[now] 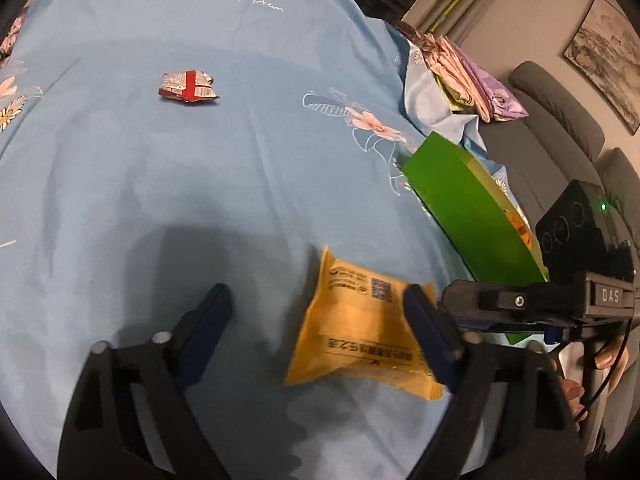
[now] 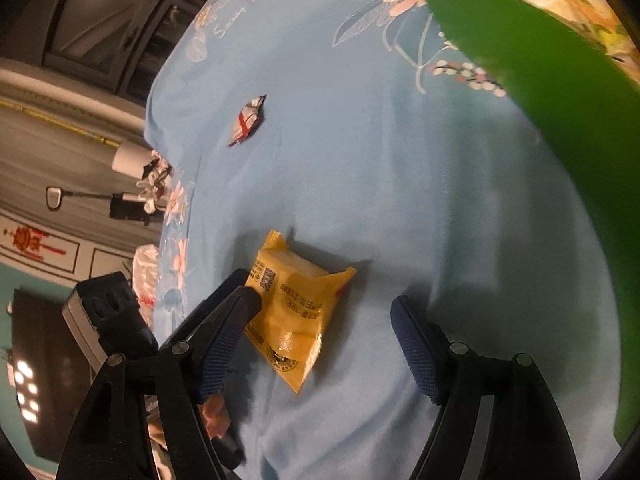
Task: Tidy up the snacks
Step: 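Lower the right gripper around the yellow packet and grasp it, then carry the yellow packet into the green box and open the right gripper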
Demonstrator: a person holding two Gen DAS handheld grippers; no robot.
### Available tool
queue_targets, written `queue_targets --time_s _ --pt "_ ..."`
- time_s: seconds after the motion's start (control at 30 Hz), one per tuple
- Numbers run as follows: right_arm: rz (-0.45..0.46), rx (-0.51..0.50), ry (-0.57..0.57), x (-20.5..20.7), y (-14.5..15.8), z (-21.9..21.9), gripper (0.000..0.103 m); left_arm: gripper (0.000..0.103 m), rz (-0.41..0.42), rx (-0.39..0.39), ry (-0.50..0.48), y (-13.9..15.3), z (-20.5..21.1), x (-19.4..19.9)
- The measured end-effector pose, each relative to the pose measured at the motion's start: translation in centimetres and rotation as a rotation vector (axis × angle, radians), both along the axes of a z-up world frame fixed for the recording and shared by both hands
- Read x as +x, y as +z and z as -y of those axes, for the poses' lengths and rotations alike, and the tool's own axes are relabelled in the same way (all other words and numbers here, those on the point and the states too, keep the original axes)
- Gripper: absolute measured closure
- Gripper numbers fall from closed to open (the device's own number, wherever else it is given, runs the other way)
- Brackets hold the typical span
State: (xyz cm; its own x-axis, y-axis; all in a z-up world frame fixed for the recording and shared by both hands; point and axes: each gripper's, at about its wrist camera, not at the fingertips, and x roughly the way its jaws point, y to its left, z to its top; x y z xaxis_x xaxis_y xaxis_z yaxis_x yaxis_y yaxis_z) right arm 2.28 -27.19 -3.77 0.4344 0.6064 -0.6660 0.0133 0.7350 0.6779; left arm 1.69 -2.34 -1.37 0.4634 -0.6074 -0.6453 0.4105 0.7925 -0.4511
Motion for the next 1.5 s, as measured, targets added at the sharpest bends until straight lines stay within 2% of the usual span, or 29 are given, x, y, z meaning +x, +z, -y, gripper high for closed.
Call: queue_targets --time_s 0.13,0.2,0.33,0.4,0.5,0.7,0.73,0.8,0.9,1.0,1.13,1.2,1.37,1.5 --pt "0.006 0.014 0.016 0.4 0.1 -0.3 0.037 0.042 -0.013 -0.007 -0.023 -0.1 -0.6 0.0" --pt "0.008 0.009 0.036 0.5 0.1 -0.7 0.041 0.047 -0.024 -0.019 -0.041 -0.1 -0.6 0.1" --pt "0.002 0.0 0.053 0.5 -0.3 -1.2 0.041 0.045 -0.047 -0.003 -0.089 0.1 -0.9 -0.7" --pt "0.011 -0.014 0.048 0.6 -0.2 -1.2 0.048 0.045 -0.043 0.018 -0.082 0.1 -1.1 -1.1" --pt "0.012 -0.055 0.044 0.9 -0.2 -1.3 0.062 0.045 -0.039 0.027 -0.084 0.0 -1.1 -1.4" --pt "0.027 -0.055 0.042 1.2 -0.6 -1.4 0.064 0.05 -0.091 -0.089 -0.13 -0.9 -0.5 -0.6" --pt "0.028 -0.04 0.041 1.2 -0.8 -1.2 0.066 0.055 -0.097 -0.097 -0.145 -0.9 -0.4 -0.6" --pt "0.034 -0.023 0.04 1.1 -0.8 -1.0 0.07 0.059 -0.132 -0.139 -0.152 -1.1 -0.6 -0.3" --pt "0.066 -0.05 0.047 0.8 -0.2 -1.4 0.074 0.063 -0.158 -0.183 -0.14 -1.1 -1.2 0.0" --pt "0.083 -0.07 0.052 0.8 0.3 -1.7 0.075 0.063 -0.138 -0.156 -0.14 -0.6 -0.9 -0.3" --pt "0.077 -0.033 0.052 0.6 0.6 -1.4 0.076 0.063 -0.09 -0.088 -0.144 0.7 -0.5 -1.2" --pt "0.101 -0.032 0.053 0.0 1.3 -1.3 0.076 0.063 -0.062 -0.087 -0.147 1.7 -0.2 -1.7" --pt "0.226 -0.064 0.025 -2.4 4.7 0.6 0.076 0.063 0.018 -0.099 -0.176 4.6 1.7 -2.8" --pt "0.295 -0.08 -0.066 -4.5 6.8 4.6 0.076 0.063 0.068 -0.098 -0.257 7.0 6.6 -3.0"
